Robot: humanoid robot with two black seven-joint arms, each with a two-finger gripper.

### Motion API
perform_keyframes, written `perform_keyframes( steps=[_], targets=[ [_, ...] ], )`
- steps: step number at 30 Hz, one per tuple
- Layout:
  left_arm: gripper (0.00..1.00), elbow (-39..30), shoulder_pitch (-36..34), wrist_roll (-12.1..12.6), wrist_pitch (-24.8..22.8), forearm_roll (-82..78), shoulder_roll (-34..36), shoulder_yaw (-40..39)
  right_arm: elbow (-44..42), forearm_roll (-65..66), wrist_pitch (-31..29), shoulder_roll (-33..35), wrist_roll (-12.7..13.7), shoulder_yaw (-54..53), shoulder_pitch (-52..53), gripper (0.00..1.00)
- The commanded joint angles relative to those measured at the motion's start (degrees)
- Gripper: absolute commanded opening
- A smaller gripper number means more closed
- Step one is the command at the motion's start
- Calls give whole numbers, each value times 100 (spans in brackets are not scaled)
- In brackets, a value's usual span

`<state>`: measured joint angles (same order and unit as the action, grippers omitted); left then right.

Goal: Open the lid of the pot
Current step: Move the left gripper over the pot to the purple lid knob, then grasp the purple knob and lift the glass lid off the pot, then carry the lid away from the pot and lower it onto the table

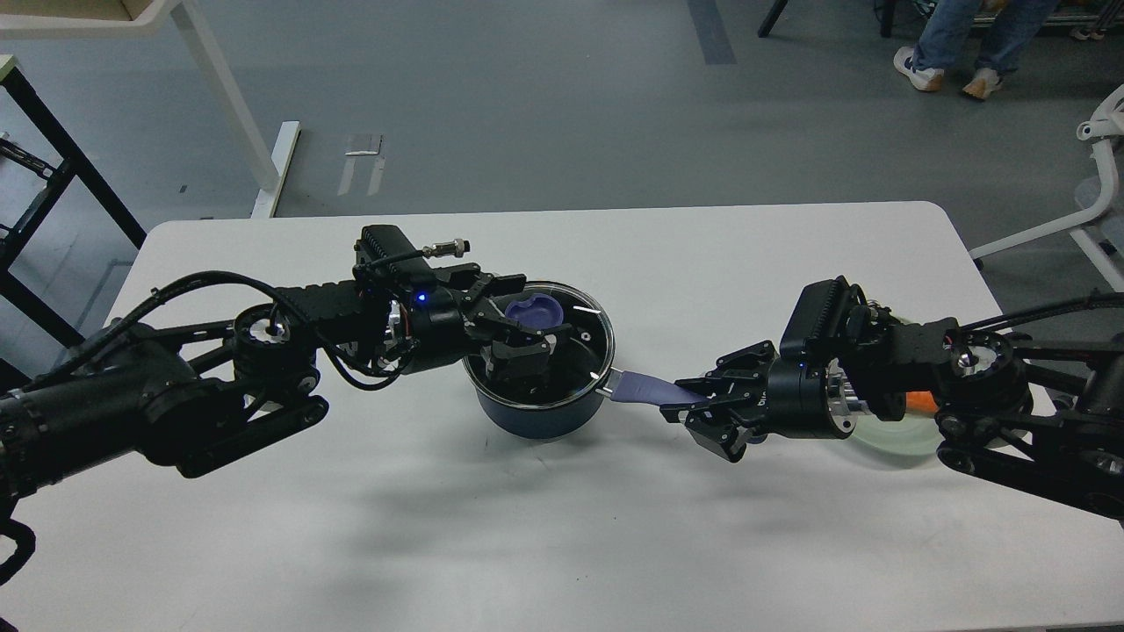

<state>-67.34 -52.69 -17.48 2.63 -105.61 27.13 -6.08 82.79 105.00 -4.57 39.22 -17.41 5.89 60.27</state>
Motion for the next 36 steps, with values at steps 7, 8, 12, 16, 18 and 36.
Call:
perform_keyframes(
  steps=[7, 8, 12, 16, 18, 36],
  targets=[
    [55, 89, -31, -19, 159, -3, 12, 379, 0, -6, 0, 6, 0, 0, -6, 20],
    [54, 89, -31, -19, 167, -3, 3, 379, 0, -6, 0, 6, 0, 0, -6, 20],
    [43, 54, -75, -54, 211, 58, 64, 344, 0, -6, 9, 6, 0, 0, -24, 20],
    [42, -25, -294, -98, 299, 93, 231, 327, 0, -6, 0, 6, 0, 0, -24, 20],
    [42, -60, -382, -98, 299, 207, 424, 318, 0, -6, 0, 6, 0, 0, -15, 20],
    [42, 133, 1023, -950, 518, 911, 3184, 379, -17, -6, 18, 41, -8, 0, -94, 20]
  ],
)
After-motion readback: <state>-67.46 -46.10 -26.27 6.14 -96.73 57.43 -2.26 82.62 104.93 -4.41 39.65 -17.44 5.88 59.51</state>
